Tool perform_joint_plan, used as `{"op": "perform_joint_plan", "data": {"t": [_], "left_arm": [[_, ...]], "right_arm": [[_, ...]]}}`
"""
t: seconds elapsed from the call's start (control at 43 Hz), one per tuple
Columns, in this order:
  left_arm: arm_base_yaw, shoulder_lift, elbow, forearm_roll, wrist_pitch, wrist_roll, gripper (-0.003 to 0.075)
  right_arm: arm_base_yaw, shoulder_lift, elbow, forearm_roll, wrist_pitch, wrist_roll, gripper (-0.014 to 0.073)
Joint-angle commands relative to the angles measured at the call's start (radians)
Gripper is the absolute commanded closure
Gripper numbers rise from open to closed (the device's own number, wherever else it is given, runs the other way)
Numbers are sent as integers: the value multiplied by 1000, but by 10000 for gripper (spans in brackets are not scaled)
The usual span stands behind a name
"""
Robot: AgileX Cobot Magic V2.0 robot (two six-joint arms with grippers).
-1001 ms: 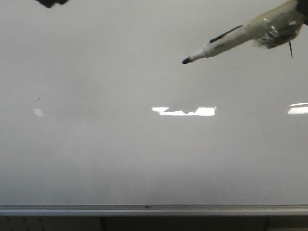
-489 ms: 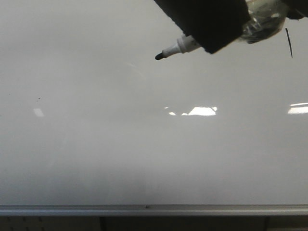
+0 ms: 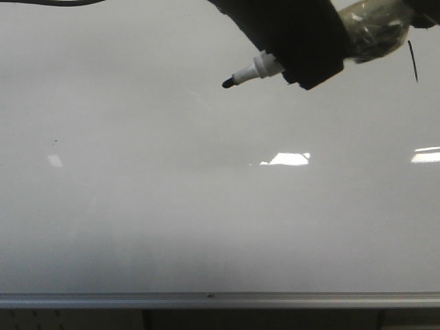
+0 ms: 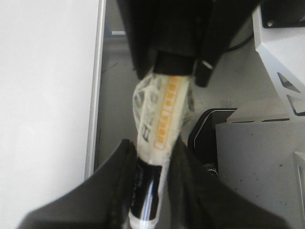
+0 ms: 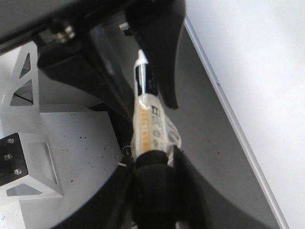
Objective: Write number 1 on whiteboard
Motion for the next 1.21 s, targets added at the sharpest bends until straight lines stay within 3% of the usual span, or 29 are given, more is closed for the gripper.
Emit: {"op": "perform_joint_plan", "data": {"t": [0.0,0.14,0.21,0.442,0.605,0.768,0.908,1.187], "left_arm": [[-8,-37,-34,-39,-44,-11,696],[5,-37,-34,-24,-40,-33,709],[34,-49,-34,58,-40,-150,709],[214,-172,6,576,-50,-823,709],[378,-299,181,776,-107,-1084,709],[604,-317,351,683,-392,-1122,709],[714,-273,415,579,-571,-1122,709],[772,-120,420,542,-743,-1122,709]], "right_arm": [[0,-20,-34,46,91,-3,503],[-4,-21,-34,11,85,5,223],[-18,-23,-34,-67,74,71,109],[-113,-23,-34,-314,69,452,183],[-126,-83,-32,-336,-8,562,241],[-126,-142,-32,-336,-38,563,241],[-126,-151,-32,-336,-49,563,241],[-126,-151,-32,-336,-55,563,241]]}}
